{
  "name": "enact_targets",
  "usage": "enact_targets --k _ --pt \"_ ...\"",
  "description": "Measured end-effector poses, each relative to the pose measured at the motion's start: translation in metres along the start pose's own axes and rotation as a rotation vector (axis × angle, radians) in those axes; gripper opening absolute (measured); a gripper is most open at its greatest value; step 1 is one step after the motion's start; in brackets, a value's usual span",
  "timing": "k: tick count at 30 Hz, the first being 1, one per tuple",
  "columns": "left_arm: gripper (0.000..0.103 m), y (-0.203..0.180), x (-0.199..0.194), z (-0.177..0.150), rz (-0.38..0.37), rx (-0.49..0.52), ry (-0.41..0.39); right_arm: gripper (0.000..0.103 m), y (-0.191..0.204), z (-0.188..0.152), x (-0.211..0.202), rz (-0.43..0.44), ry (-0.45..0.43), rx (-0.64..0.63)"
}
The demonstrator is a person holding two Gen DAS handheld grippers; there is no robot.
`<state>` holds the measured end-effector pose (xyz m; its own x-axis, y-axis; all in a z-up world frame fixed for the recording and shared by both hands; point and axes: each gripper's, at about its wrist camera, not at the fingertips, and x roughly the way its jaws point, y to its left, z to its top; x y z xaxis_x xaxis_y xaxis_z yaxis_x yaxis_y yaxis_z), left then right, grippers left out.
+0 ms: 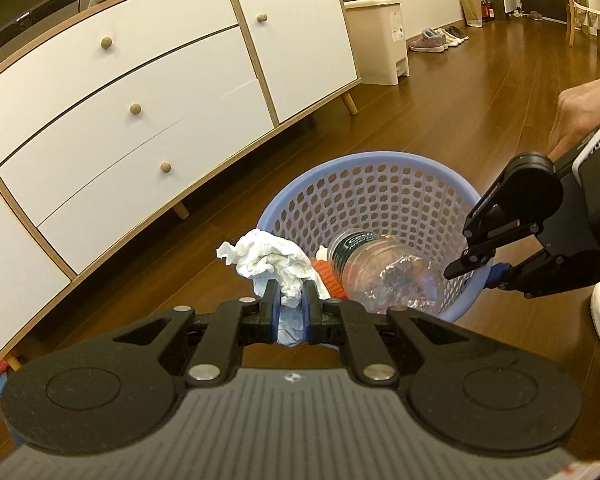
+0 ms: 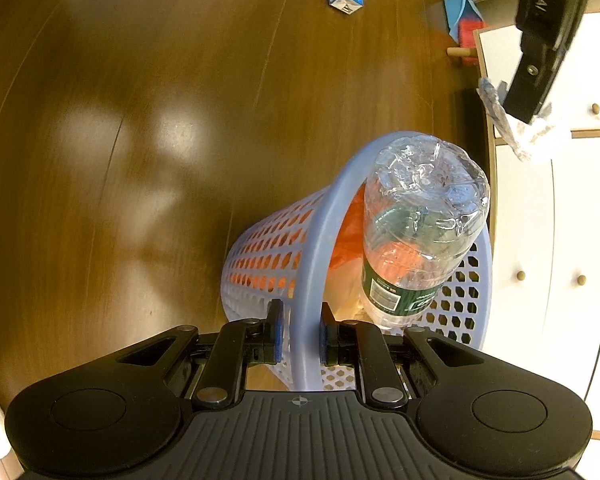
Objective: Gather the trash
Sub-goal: 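Hold the tissue over the basket held by the right tool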
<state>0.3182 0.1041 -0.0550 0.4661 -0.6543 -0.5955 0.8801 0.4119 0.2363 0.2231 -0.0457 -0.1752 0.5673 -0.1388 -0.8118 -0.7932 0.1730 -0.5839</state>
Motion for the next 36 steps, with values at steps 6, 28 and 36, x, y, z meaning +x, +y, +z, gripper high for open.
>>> enact_targets --k 6,28,36 --pt "0.008 0.002 0.003 -0.002 -0.013 -0.005 0.003 0.013 0.001 0.001 0.000 -0.001 0.000 0.005" --pt "0.008 0.001 0.019 0.001 -0.036 0.002 -0.002 0.013 0.001 -0.002 0.001 0.000 -0.005 0.009" --pt "0.008 0.001 0.025 0.002 -0.042 0.007 0.000 0.013 0.001 -0.002 0.000 0.001 -0.007 0.010"
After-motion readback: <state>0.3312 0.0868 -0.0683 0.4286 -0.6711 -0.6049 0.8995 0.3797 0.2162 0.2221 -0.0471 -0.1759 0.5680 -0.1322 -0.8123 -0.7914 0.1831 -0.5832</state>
